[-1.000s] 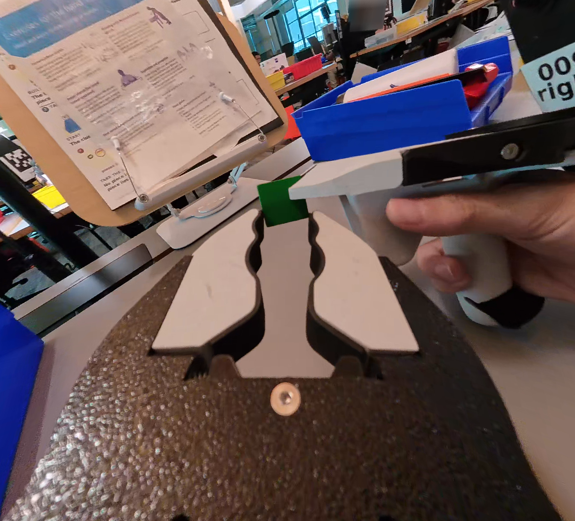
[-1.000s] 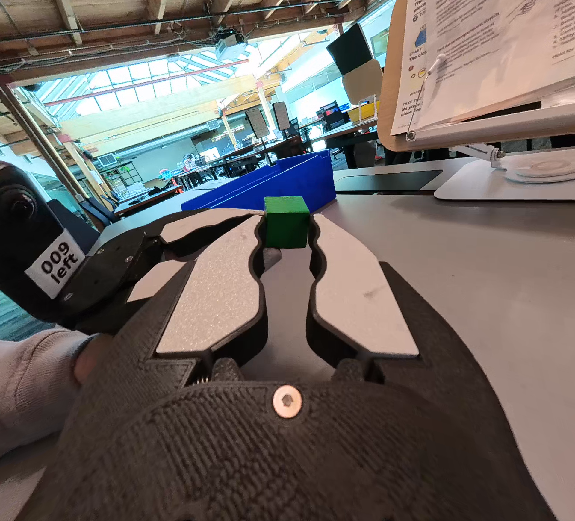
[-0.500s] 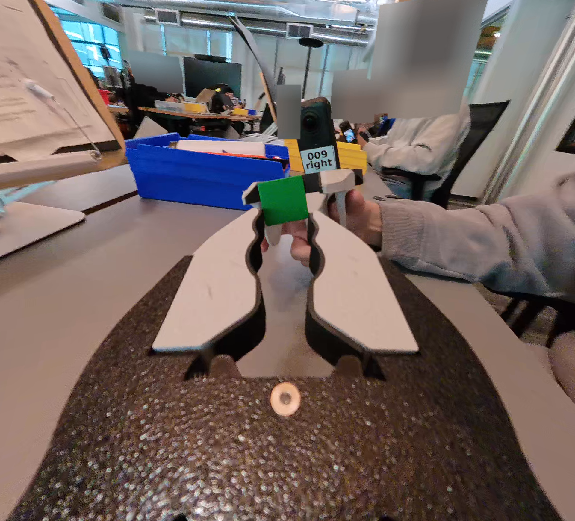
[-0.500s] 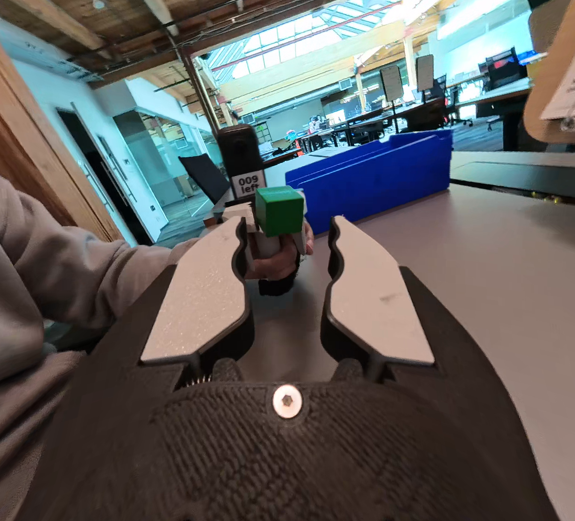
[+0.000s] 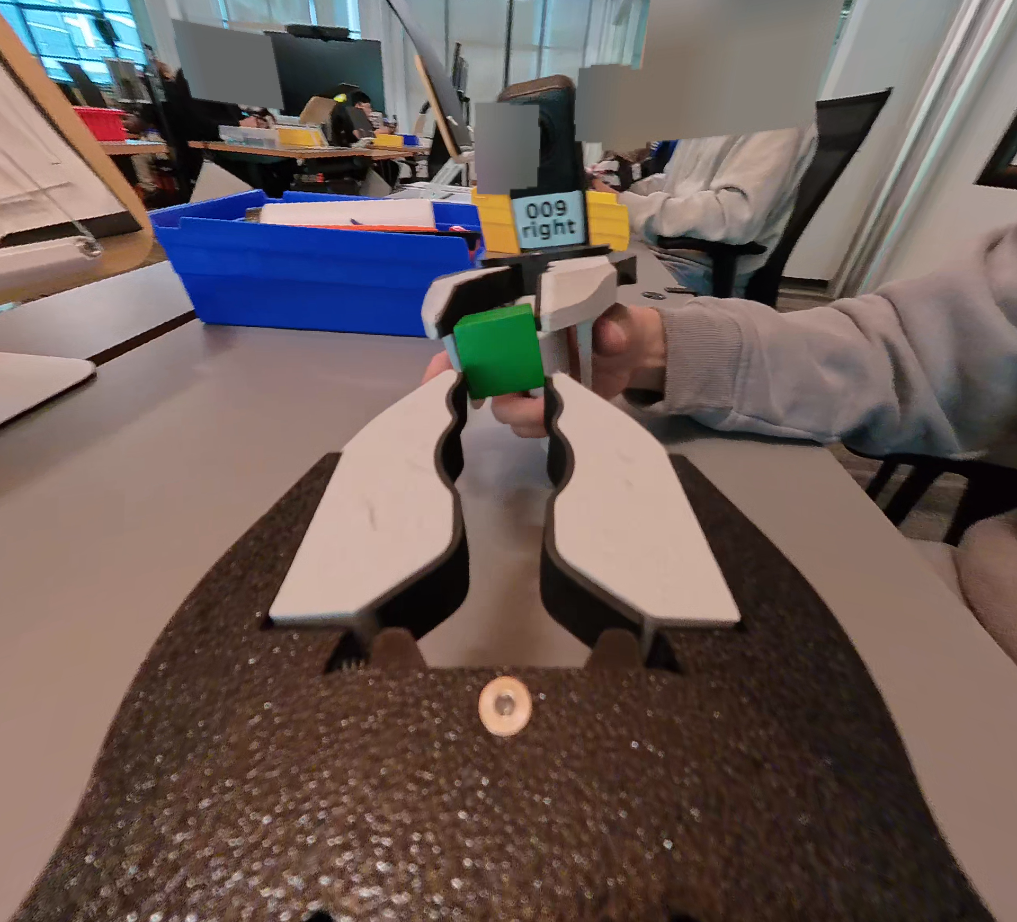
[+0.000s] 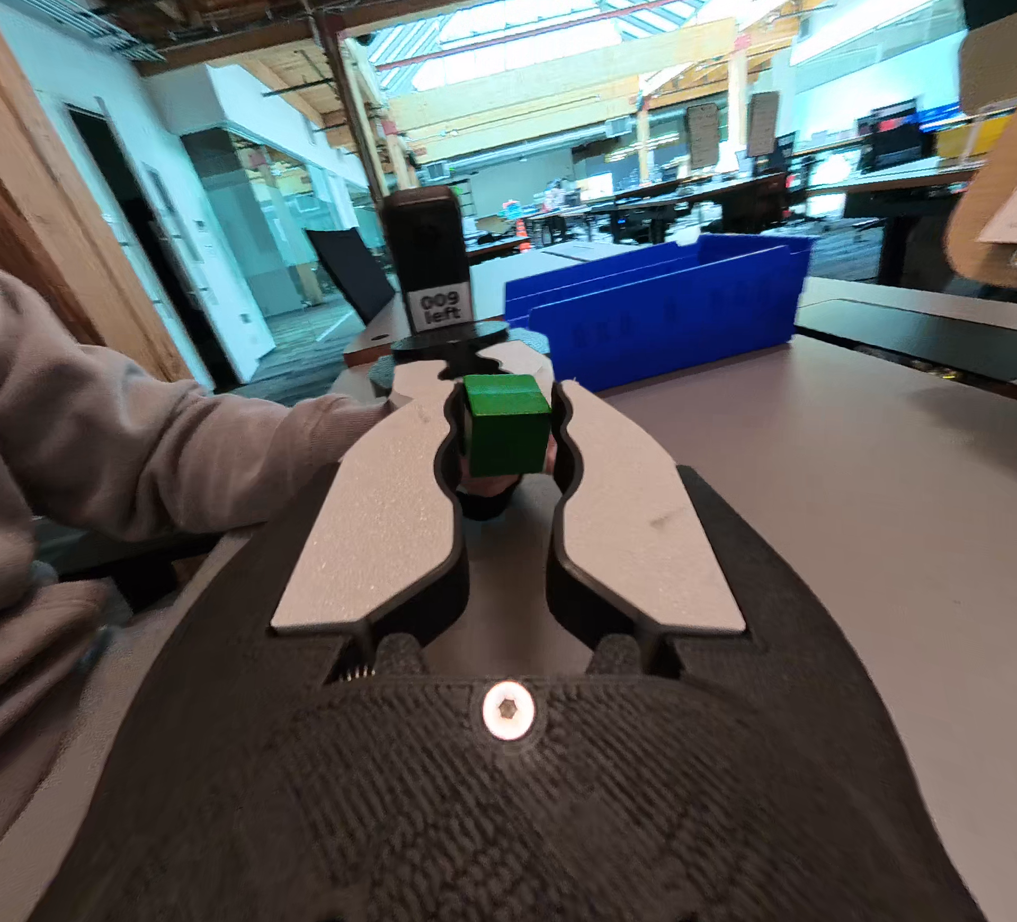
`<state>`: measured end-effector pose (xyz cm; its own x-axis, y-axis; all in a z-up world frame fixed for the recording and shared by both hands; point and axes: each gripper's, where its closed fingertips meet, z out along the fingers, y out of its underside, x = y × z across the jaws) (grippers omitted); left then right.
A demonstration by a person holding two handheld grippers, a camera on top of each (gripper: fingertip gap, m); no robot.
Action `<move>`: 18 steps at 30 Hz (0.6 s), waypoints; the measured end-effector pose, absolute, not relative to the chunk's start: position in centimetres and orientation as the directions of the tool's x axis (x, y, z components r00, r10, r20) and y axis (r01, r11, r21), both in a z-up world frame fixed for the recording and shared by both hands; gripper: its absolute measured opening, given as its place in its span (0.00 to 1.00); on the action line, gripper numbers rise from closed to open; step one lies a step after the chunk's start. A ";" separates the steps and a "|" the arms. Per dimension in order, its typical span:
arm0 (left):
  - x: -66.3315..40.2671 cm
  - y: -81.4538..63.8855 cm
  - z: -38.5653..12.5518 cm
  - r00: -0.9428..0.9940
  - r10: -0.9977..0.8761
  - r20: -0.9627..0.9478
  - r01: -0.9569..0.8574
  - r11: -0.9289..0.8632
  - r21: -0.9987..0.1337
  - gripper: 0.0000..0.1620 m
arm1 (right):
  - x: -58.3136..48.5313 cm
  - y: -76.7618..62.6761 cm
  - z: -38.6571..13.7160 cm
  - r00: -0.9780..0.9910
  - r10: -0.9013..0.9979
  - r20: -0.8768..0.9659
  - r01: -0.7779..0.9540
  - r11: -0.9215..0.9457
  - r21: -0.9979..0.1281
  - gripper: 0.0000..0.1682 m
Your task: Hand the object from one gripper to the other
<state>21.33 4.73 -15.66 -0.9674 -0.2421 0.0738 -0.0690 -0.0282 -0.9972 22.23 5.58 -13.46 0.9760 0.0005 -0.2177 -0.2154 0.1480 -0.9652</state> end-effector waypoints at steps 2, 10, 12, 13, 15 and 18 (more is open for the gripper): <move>22.6 5.2 -15.7 -0.934 -0.356 0.030 -0.023 -0.024 -0.999 0.16 | 23.5 5.6 -13.6 0.971 -0.115 -0.207 -0.188 0.160 -0.969 0.18; 25.1 5.5 -16.0 -0.647 -0.707 -0.285 0.171 0.230 -0.958 0.27 | 25.7 5.4 -13.6 0.876 -0.432 -0.213 -0.094 0.281 -0.955 0.17; 25.0 5.3 -16.0 -0.586 -0.729 -0.354 0.208 0.287 -0.935 0.21 | 25.4 5.8 -13.8 0.873 -0.421 -0.245 -0.121 0.299 -0.946 0.17; 24.9 5.3 -15.9 -0.559 -0.735 -0.383 0.226 0.309 -0.924 0.19 | 25.4 5.7 -13.7 0.867 -0.424 -0.263 -0.128 0.322 -0.938 0.17; 24.8 5.3 -15.8 -0.542 -0.733 -0.410 0.235 0.337 -0.912 0.17 | 25.4 5.7 -13.6 0.863 -0.421 -0.279 -0.137 0.337 -0.931 0.17; 25.0 5.4 -16.0 -0.574 -0.727 -0.378 0.203 0.321 -0.925 0.17 | 25.5 5.6 -13.6 0.875 -0.385 -0.295 -0.158 0.349 -0.924 0.16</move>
